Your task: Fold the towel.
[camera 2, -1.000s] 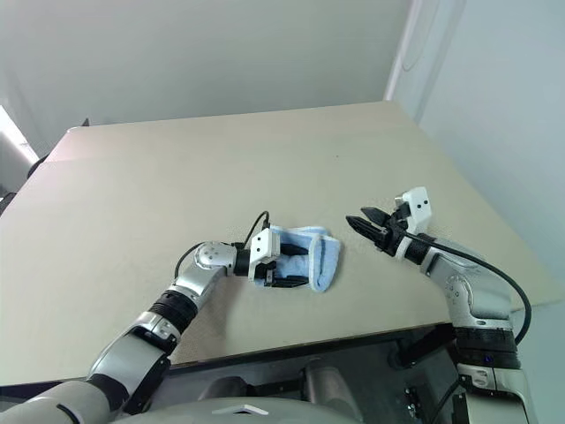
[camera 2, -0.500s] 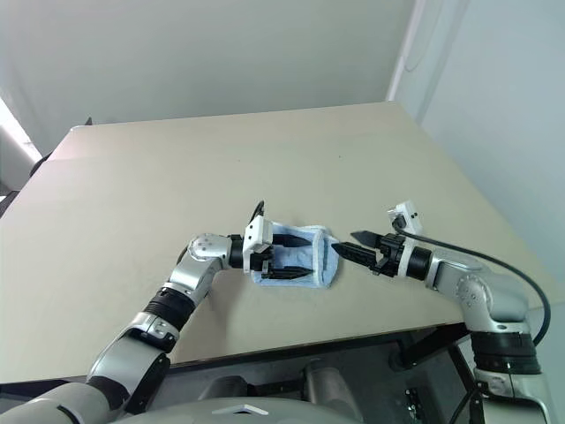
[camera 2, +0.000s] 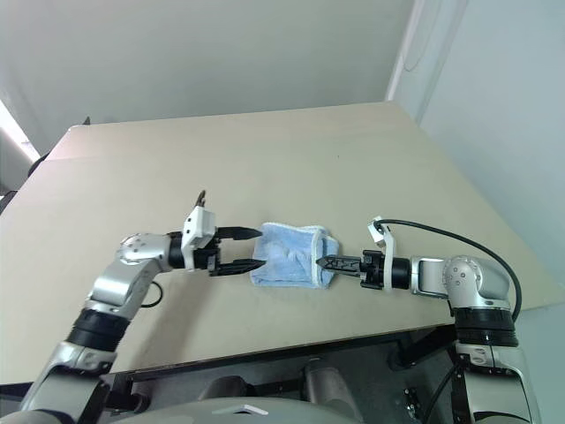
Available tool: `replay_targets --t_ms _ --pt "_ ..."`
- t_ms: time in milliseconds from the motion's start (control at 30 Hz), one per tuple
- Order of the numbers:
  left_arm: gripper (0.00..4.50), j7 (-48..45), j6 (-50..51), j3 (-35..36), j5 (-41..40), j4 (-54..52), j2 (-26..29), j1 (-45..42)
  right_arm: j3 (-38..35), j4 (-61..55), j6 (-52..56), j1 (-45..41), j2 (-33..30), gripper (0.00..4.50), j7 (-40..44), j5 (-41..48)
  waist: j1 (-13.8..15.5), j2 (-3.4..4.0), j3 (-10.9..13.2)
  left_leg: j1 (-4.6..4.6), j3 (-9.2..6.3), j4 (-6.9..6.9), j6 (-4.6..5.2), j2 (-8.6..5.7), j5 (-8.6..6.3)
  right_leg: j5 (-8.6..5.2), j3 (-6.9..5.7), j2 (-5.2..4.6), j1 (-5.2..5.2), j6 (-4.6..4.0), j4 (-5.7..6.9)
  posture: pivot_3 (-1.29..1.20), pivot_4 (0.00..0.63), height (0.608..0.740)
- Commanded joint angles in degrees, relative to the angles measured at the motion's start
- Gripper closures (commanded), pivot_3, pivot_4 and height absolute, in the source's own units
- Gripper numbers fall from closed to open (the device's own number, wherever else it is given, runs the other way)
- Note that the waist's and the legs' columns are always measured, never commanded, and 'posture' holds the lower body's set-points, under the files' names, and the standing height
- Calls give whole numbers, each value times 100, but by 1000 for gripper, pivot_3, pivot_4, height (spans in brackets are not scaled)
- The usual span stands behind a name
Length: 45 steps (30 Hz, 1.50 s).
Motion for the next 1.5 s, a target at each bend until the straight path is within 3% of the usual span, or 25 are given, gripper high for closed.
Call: replay_targets --t_ms 33,533,633,867,967,1000,1167,1300,1500 --pt "1224 8 401 344 -344 -500 337 141 137 59 -67 -249 152 63 45 -48 -43 0 0 0 0 0 0 0 0 0 0 -1 0 0 -1 0 0 740" --pt "1224 364 512 269 -220 -649 401 328 371 1182 -263 -1103 752 63 250 -422 -156 -3 -2 5 1 0 0 9 0 1 0 11 1 0 11 0 0 740" --pt "1224 384 470 246 -175 -621 380 325 439 1048 -138 -1070 737 665 297 -415 -148 -3 -2 2 1 -1 0 10 0 3 0 12 0 3 10 0 0 740" --pt "1224 402 484 310 -197 -569 440 316 283 769 171 -880 607 3173 426 -207 -108 -2 -1 1 1 -1 0 6 0 5 0 6 -4 6 3 0 0 740" --pt "1224 497 616 399 -276 -586 451 280 -160 586 447 -894 767 4292 311 119 -112 -2 -1 0 3 -1 0 6 0 5 0 6 -4 6 2 0 0 740" --pt "1224 520 681 436 -327 -616 452 286 -349 509 537 -921 853 4457 237 252 -113 -2 -1 -1 2 -1 0 6 0 5 0 6 -4 6 3 0 0 740" --pt "1224 635 1071 718 -633 -768 533 324 -1339 346 699 -1304 1291 4457 -292 793 -119 1 0 0 -3 -1 0 8 0 9 -3 9 -4 13 6 0 0 740" --pt "1224 892 1722 1432 -1415 -817 568 177 -1677 476 532 -1732 1628 4457 -724 931 -139 1 1 0 -3 -1 0 8 0 10 -3 8 -5 15 7 0 0 740" --pt "1224 1272 2141 2043 -1922 -928 588 205 -1953 2004 -889 -2676 2326 4457 -1466 425 -246 2 0 0 -9 -2 0 9 0 14 -10 5 -13 18 6 0 0 740"
